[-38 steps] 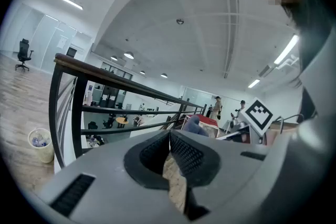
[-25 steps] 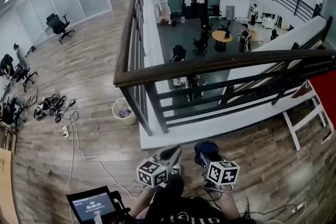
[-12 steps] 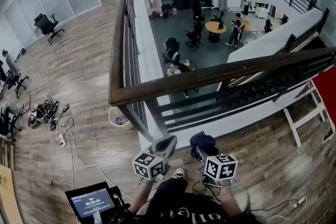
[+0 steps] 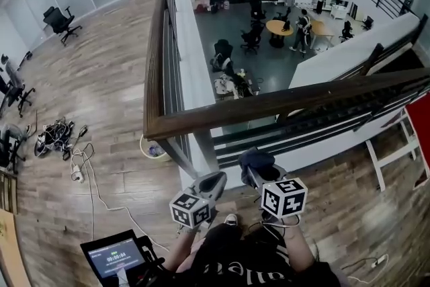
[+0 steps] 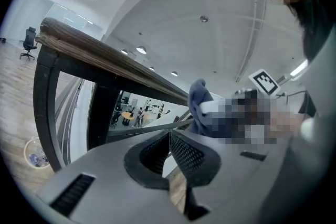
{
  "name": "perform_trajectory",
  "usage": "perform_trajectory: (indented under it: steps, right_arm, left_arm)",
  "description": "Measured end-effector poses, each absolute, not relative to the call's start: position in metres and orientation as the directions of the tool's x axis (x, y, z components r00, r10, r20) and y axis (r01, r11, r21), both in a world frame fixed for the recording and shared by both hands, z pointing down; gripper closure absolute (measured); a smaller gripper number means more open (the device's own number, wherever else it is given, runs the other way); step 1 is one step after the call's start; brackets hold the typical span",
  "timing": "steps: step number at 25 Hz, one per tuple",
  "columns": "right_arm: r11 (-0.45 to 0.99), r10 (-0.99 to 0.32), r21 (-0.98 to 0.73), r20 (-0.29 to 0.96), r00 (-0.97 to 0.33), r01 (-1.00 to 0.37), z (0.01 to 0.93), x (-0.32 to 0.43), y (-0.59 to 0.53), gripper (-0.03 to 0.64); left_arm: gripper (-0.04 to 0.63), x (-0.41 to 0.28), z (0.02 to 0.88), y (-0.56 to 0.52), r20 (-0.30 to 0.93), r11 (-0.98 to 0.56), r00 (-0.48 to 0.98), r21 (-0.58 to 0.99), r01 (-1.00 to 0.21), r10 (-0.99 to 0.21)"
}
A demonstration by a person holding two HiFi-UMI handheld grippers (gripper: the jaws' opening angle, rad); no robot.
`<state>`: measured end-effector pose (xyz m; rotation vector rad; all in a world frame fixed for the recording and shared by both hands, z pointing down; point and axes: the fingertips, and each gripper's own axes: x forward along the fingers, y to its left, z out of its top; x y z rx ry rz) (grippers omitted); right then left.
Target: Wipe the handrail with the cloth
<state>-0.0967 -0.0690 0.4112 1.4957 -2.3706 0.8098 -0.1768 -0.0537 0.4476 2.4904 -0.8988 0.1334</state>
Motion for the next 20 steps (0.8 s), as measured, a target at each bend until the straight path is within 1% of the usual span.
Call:
perform_trajectory:
  steps: [5,9,13,15,17,20]
  right_arm:
    - [0.425,-0.777,-0.266,0.382,-0.500,-0.865,0.356,-0.128,-0.115,0.508]
    - [0.499,-0.786,-0.140,0.344,-0.515,-0.855,0.326,-0.134,-0.153,0.508]
    - [0.532,-0.795,0.047,0.371,-0.480,-0.845,0.321,-0.137,-0.185,0.508]
    - [0.537,-0.794,0.105,0.400,-0.458,-0.837,0.328,-0.129,-0.196,0.508]
    - [0.536,-0.788,0.116,0.424,-0.446,-0.836,0.331,-0.120,-0.206,0.508]
    - [0.538,-0.776,0.051,0.420,-0.471,-0.842,0.314,-0.112,-0.220,0.508]
  left_arm:
    - [0.595,-0.182,0.439,-0.058,0.257,-0.669,0.778,0.401,-0.626,-0.573]
    - [0.595,-0.168,0.441,-0.069,0.256,-0.651,0.761,0.400,-0.645,-0.596]
    - [0.595,-0.164,0.435,-0.082,0.250,-0.630,0.743,0.404,-0.663,-0.621]
    - [0.595,-0.159,0.434,-0.088,0.254,-0.618,0.730,0.401,-0.677,-0.635]
    - [0.595,-0.158,0.429,-0.095,0.263,-0.601,0.712,0.395,-0.695,-0.651]
    - [0.595,-0.160,0.407,-0.109,0.268,-0.579,0.689,0.390,-0.716,-0.673]
